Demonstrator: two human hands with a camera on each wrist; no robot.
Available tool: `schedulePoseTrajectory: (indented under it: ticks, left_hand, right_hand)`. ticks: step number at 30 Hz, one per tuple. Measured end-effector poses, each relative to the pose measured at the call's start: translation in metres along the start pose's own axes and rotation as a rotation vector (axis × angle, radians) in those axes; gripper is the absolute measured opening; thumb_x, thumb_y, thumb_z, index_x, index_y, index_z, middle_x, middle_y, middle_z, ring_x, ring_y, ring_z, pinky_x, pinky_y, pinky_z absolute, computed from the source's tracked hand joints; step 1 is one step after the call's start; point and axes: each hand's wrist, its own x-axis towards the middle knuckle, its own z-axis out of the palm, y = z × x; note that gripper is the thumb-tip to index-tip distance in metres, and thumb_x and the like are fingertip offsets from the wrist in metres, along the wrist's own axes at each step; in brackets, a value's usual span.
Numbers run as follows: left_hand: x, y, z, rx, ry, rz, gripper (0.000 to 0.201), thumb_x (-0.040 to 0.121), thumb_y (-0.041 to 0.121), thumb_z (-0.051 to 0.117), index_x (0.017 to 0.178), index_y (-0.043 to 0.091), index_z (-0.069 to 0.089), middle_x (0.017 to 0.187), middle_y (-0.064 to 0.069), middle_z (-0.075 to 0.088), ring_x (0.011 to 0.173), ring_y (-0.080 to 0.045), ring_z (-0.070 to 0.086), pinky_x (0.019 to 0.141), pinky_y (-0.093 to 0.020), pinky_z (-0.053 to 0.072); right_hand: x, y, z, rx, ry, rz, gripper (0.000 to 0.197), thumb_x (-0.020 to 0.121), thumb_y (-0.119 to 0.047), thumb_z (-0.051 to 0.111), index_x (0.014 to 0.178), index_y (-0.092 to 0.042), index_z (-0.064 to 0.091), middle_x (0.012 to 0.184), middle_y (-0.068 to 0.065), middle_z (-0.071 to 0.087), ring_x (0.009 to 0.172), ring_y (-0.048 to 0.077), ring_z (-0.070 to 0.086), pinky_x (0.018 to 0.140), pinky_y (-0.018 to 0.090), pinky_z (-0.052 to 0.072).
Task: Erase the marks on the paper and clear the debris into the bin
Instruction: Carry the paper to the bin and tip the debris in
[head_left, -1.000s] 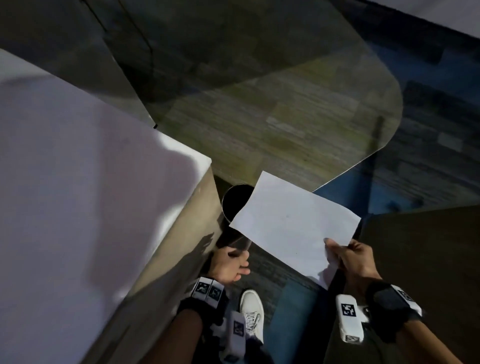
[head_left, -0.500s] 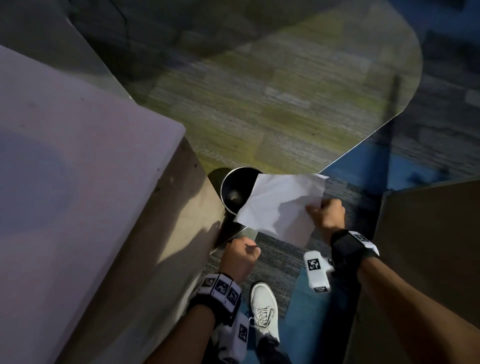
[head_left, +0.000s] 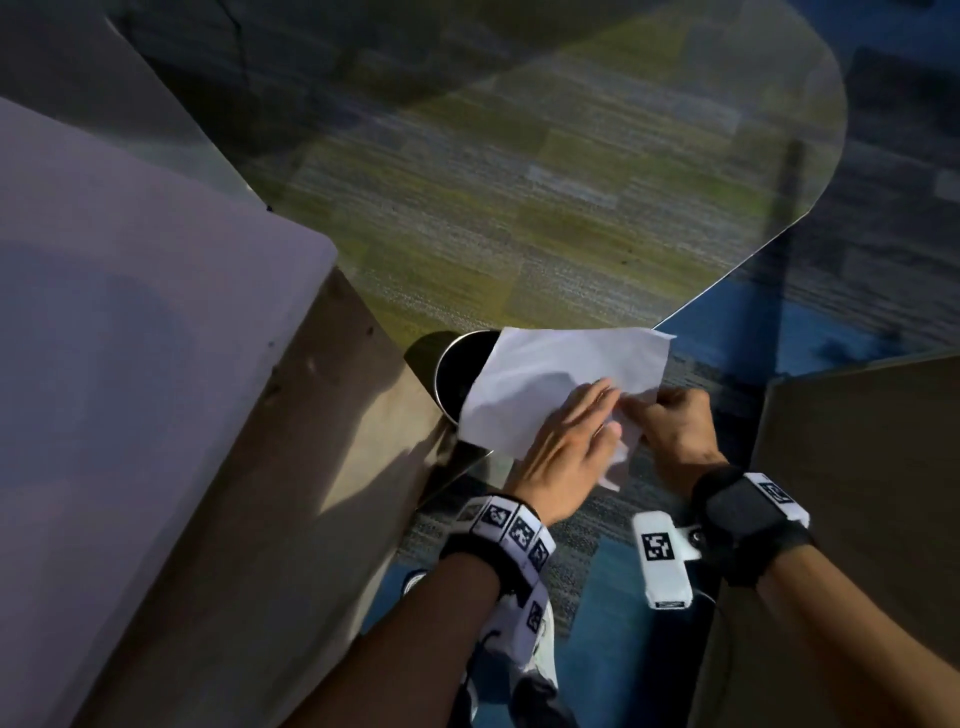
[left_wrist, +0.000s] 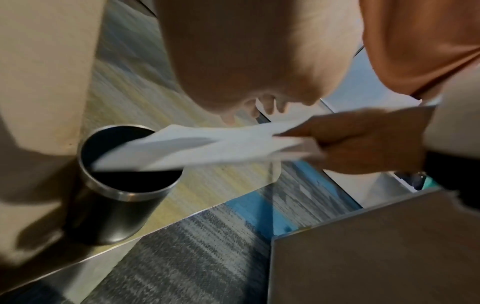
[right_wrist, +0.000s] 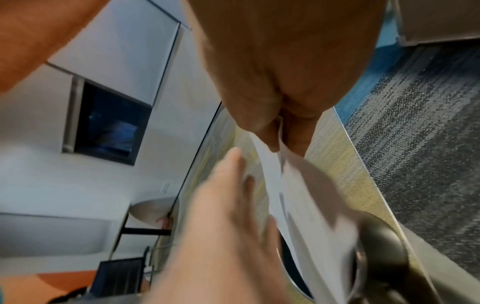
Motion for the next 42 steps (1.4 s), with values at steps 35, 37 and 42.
schedulePoseTrajectory:
  ticks: [35,37,42]
  left_hand:
    - [0.051,-0.093,-0.021,0.178,0.055,-0.504,0.061,0.11,0.047,0.024,0.163,0.017,0.02,0.171,-0.005,0.018,0.157,-0.029,0.013,0.124,-0.054,0.017]
    - [0.039,-0.068,-0.015,0.223,-0.015,-0.113,0.056,0.112,0.038,0.029,0.164,0.023,0.017,0.172,0.001,0.013,0.158,-0.017,0.007,0.128,-0.041,0.008]
    - [0.012,-0.07,-0.013,0.382,-0.248,-0.41,0.056,0.11,0.047,0.017,0.15,0.02,0.046,0.171,-0.003,0.016,0.157,-0.027,0.009,0.124,-0.057,0.011]
  right_hand:
    - [-0.031,0.015,-0.02,0.125,-0.038,-0.072,0.021,0.086,-0.022,0.074,0.073,-0.006,0.074,0.068,0.003,0.072,0.062,0.014,0.058,0.056,0.029,0.047]
    - [-0.029,0.015,-0.016,0.13,-0.007,-0.051,0.024,0.085,-0.022,0.075,0.071,-0.003,0.072,0.067,0.004,0.069,0.062,0.014,0.054,0.055,0.028,0.044]
    - [-0.023,0.007,-0.013,0.189,0.103,0.076,0.019,0.086,-0.021,0.074,0.073,-0.008,0.07,0.072,0.008,0.07,0.06,0.019,0.06,0.057,0.037,0.055]
